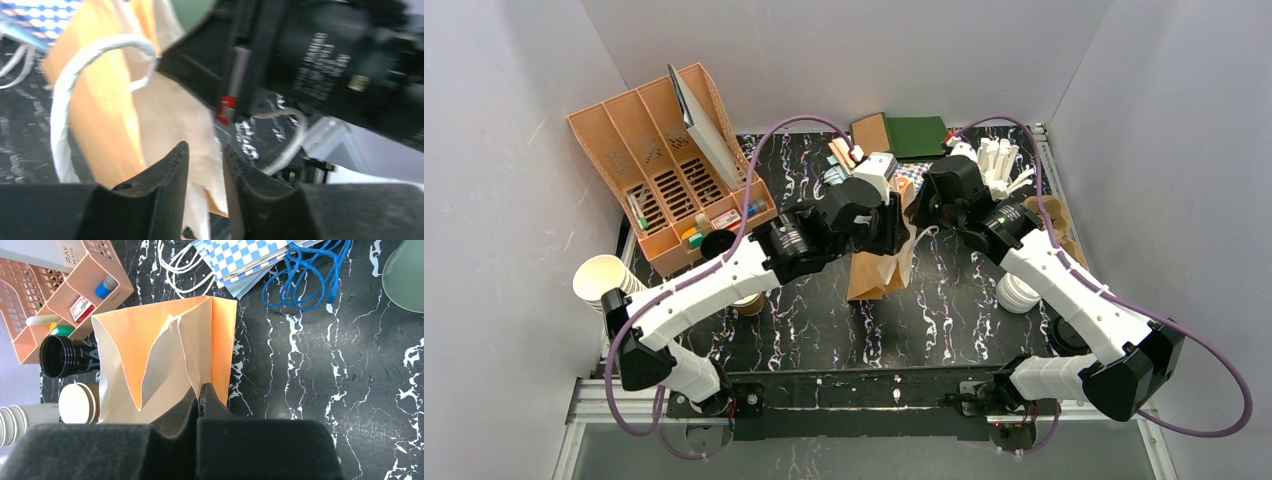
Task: Pack the takeout coffee
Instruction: Open the takeout bag at the center of the board.
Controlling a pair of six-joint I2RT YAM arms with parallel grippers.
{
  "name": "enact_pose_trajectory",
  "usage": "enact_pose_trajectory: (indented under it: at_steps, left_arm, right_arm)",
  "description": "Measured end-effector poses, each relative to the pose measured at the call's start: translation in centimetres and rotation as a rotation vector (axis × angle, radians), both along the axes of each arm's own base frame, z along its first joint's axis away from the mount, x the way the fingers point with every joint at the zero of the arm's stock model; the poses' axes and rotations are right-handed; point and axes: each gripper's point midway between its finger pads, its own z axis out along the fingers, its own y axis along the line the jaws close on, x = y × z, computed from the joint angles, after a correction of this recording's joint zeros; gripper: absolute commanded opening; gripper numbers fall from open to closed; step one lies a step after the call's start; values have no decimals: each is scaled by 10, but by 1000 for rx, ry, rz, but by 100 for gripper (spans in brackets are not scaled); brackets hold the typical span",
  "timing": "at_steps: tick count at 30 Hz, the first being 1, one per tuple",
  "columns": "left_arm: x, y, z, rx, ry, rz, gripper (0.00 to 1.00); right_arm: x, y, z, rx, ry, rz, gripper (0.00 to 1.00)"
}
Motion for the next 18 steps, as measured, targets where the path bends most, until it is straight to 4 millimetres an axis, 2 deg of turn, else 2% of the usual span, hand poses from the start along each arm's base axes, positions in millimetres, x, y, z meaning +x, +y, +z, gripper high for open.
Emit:
enact_pose_trajectory:
  at_steps: [4,7,18]
  left_arm:
    - [17,21,-10,103,-43,111,47]
    - [27,34,-7,147,-86,175,53]
    - [43,64,-4,290,-173,266,55]
  right_arm:
    - [-1,0,1,3,-4,2,1]
    - [-1,0,-1,2,-2,2,1]
    - [-1,3,0,14,-6,14,1]
